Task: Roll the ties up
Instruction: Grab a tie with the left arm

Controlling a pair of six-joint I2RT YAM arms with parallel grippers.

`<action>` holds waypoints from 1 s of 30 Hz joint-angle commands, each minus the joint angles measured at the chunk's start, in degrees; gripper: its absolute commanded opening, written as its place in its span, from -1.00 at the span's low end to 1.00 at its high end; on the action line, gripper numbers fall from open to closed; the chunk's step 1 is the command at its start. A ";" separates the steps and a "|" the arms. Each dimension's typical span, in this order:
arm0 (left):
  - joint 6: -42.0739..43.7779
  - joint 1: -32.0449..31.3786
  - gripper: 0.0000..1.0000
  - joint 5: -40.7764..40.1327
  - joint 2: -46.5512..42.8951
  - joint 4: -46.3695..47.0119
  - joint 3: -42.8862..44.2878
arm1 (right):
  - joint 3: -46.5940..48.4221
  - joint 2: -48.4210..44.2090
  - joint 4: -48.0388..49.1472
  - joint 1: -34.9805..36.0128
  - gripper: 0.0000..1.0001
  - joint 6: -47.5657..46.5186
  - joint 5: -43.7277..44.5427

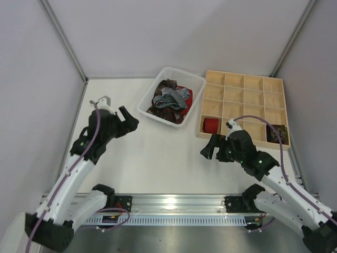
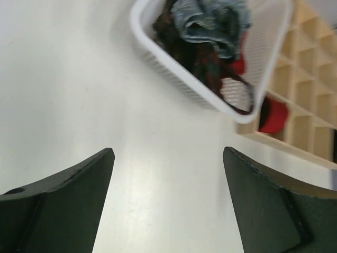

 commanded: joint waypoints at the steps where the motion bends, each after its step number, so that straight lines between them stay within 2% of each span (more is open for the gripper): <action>1: 10.26 -0.45 0.79 -8.01 10.42 -0.62 5.23 | 5.14 6.74 4.26 -0.84 0.94 -6.79 1.33; 5: 17.37 -2.39 0.71 -11.70 24.49 5.53 12.33 | 6.48 13.77 9.70 -3.56 0.95 -9.25 -4.27; 8: 24.05 -2.57 0.62 -10.57 33.64 11.94 16.38 | 5.52 15.90 13.48 -6.72 0.95 -8.47 -10.24; 9: 27.72 -2.57 0.52 -9.17 35.05 17.09 16.92 | 5.25 16.77 13.93 -7.16 0.94 -8.29 -11.23; 10: 29.50 -2.57 0.51 -4.55 37.68 20.10 17.36 | 5.07 17.13 14.19 -8.30 0.95 -8.11 -11.93; 13: 35.48 -3.09 0.38 -1.17 42.34 26.80 20.78 | 4.28 17.13 14.64 -9.71 0.94 -8.37 -13.70; 16: 39.78 -3.44 0.35 2.94 50.69 27.34 28.42 | 4.19 16.70 15.07 -12.43 0.95 -8.64 -15.45; 19: 44.36 -4.93 0.37 1.83 57.02 28.40 33.96 | 4.10 16.43 15.51 -15.77 0.94 -8.55 -19.22; 23: 47.27 -5.20 0.49 2.62 65.99 19.71 46.94 | 4.19 16.08 15.34 -19.38 0.94 -9.25 -21.43; 25: 47.45 -5.90 0.49 2.71 67.59 17.49 47.86 | 3.67 15.55 15.34 -21.14 0.95 -9.17 -22.66; 30: 48.50 -8.63 0.50 -1.05 66.79 22.33 43.82 | 2.70 13.36 15.95 -22.64 0.94 -7.94 -24.77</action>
